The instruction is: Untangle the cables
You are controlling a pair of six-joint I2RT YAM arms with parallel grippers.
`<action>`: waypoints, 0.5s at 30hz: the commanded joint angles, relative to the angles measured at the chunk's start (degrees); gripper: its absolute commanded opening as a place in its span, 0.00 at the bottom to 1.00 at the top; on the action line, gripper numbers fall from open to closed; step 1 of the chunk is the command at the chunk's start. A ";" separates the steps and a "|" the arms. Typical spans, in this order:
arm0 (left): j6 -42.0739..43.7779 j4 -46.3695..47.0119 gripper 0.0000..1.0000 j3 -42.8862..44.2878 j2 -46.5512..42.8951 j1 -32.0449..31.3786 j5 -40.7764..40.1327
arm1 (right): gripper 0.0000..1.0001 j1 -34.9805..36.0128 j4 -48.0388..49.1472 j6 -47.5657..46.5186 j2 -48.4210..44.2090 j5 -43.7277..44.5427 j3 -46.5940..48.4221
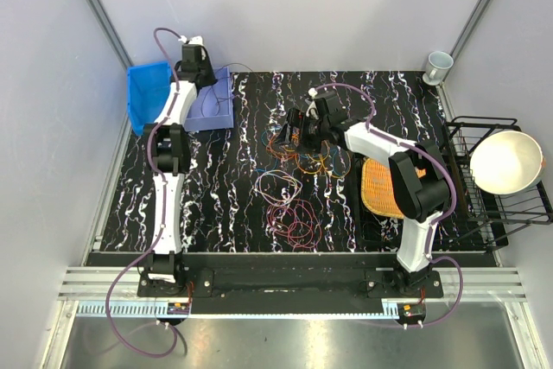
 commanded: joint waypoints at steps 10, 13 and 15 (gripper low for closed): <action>-4.51 10.01 0.00 -5.70 -3.21 1.32 7.11 | 1.00 -1.12 2.14 1.25 0.00 -2.45 1.49; -4.24 13.96 0.00 -16.83 -10.67 1.32 5.71 | 1.00 -1.20 2.31 1.34 -0.26 -2.63 1.14; -4.15 16.34 0.00 -20.20 -16.92 1.32 4.40 | 1.00 -1.12 2.40 1.51 -0.62 -2.81 0.97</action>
